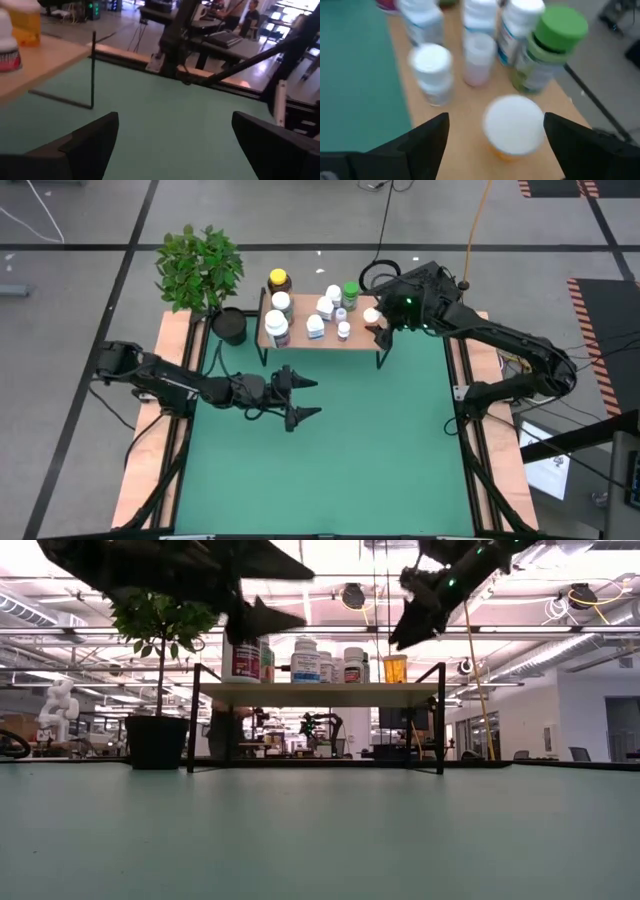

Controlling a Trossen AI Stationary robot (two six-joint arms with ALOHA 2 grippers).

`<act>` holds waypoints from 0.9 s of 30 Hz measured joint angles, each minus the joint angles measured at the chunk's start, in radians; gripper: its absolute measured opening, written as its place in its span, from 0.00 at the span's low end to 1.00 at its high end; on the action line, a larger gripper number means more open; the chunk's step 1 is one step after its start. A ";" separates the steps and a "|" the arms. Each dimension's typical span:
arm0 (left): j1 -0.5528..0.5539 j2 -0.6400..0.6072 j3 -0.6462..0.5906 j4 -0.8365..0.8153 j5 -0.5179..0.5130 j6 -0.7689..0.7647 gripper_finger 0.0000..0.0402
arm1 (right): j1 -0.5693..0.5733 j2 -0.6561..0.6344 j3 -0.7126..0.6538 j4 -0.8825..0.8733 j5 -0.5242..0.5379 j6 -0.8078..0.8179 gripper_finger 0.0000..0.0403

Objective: Pick and place medicine bottles onto shelf by color
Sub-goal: Put the orange capsule bottle on the shelf, then return to Home Position

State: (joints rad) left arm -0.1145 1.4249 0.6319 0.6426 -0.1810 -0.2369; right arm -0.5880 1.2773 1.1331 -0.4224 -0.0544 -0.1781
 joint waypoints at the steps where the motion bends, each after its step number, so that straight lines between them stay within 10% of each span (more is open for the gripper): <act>1: -0.005 -0.020 0.000 -0.018 -0.003 0.010 0.96 | 0.010 -0.021 -0.011 0.015 0.000 -0.004 0.79; 16: -0.115 -0.267 0.000 -0.245 -0.038 0.187 0.40 | 0.304 -0.460 -0.250 0.209 -0.003 0.062 0.78; 27: -0.200 -0.455 0.000 -0.419 -0.107 0.278 0.12 | 0.559 -0.548 -0.468 0.398 -0.002 0.114 0.78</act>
State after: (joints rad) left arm -0.3149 0.9695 0.6319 0.2234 -0.2878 0.0407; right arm -0.0289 0.7292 0.6649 -0.0248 -0.0559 -0.0637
